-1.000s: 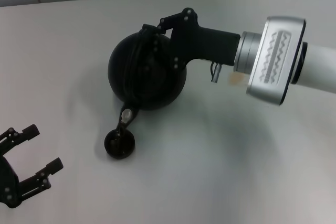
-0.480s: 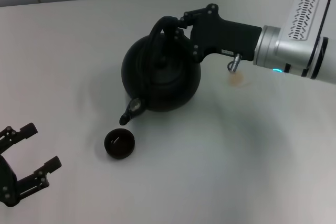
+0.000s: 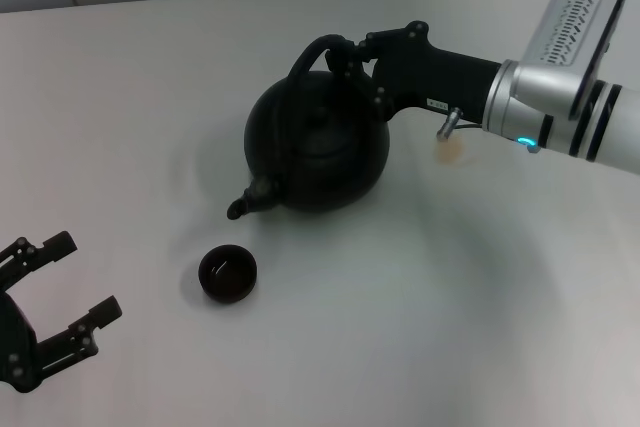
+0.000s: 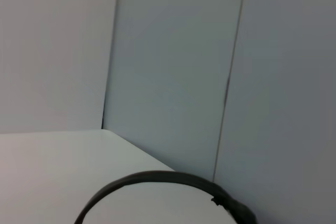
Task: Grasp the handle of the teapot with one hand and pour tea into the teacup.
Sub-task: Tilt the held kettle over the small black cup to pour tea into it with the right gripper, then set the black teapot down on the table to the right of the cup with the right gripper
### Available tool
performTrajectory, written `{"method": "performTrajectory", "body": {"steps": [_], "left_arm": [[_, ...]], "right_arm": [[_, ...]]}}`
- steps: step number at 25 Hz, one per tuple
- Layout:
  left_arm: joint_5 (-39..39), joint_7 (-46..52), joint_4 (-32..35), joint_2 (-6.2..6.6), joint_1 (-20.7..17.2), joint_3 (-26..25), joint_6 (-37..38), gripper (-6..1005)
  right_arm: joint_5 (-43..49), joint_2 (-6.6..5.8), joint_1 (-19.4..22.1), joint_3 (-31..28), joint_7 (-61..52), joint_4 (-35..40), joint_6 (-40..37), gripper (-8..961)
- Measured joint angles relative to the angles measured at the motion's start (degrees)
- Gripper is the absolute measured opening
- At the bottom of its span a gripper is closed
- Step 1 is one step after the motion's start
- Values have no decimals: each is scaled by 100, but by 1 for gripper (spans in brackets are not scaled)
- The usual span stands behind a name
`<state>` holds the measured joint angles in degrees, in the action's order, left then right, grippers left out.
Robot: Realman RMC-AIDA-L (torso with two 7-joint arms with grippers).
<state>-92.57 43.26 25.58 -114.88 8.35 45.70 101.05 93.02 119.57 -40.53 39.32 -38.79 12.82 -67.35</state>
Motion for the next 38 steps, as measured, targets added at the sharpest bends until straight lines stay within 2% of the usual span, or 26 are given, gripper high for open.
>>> {"method": "performTrajectory", "body": {"steps": [30, 38], "left_arm": [[-25, -37, -18, -36, -19, 0, 2, 813], [-24, -45, -18, -52, -48, 0, 3, 813]], "right_arm": [[-19, 9, 53, -15, -74, -246, 279, 79], [-52, 4, 131, -38, -83, -217, 212, 278]]}}
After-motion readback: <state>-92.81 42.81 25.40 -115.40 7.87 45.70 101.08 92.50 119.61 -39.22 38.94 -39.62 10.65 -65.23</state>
